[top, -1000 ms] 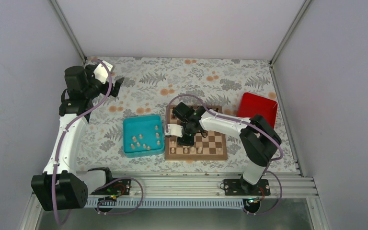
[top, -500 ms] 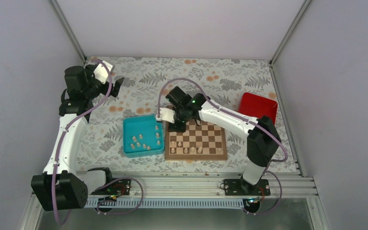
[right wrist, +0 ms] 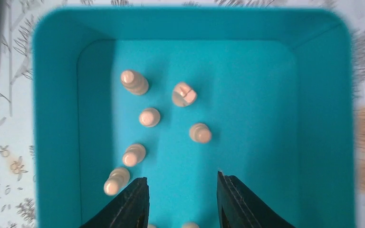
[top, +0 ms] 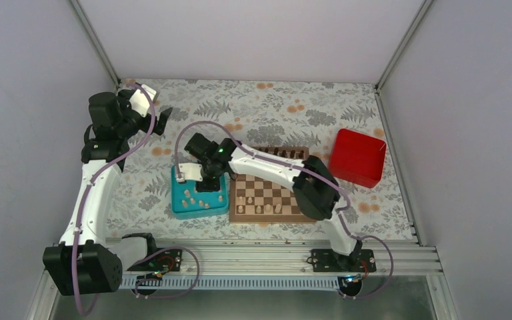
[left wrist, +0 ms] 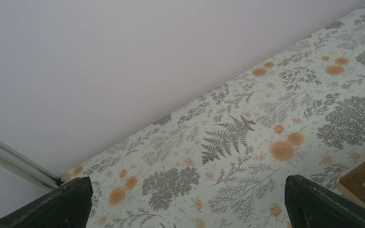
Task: Set up the chess pieces on the board
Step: Pick up the chess piece from the storage box.
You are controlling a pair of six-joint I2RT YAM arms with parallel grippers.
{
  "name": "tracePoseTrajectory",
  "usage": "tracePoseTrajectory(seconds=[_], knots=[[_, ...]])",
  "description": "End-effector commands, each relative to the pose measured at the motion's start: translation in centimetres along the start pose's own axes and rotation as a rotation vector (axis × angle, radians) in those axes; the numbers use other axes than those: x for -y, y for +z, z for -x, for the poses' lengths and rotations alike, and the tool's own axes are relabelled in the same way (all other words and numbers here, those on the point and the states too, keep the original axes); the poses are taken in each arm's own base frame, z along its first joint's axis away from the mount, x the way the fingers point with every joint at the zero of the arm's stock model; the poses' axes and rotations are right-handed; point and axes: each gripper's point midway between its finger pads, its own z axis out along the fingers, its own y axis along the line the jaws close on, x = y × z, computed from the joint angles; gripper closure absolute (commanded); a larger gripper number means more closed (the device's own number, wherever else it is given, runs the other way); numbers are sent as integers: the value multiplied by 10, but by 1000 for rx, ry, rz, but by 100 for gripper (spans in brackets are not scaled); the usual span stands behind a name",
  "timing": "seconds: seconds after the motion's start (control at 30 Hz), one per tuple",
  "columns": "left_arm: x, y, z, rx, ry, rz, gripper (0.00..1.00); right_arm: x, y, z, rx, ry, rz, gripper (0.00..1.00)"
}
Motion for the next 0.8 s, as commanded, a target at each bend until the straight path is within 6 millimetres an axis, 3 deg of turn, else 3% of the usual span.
tracePoseTrajectory(seconds=[0.0, 0.27, 0.77], knots=[[2, -5, 7, 33, 4, -7, 0, 6, 21, -2, -21, -16, 1, 61], [4, -7, 7, 41, 7, -9, 0, 10, 49, -8, -26, -25, -3, 58], [6, -6, 7, 46, 7, -22, 0, 13, 72, -5, -5, -11, 12, 56]])
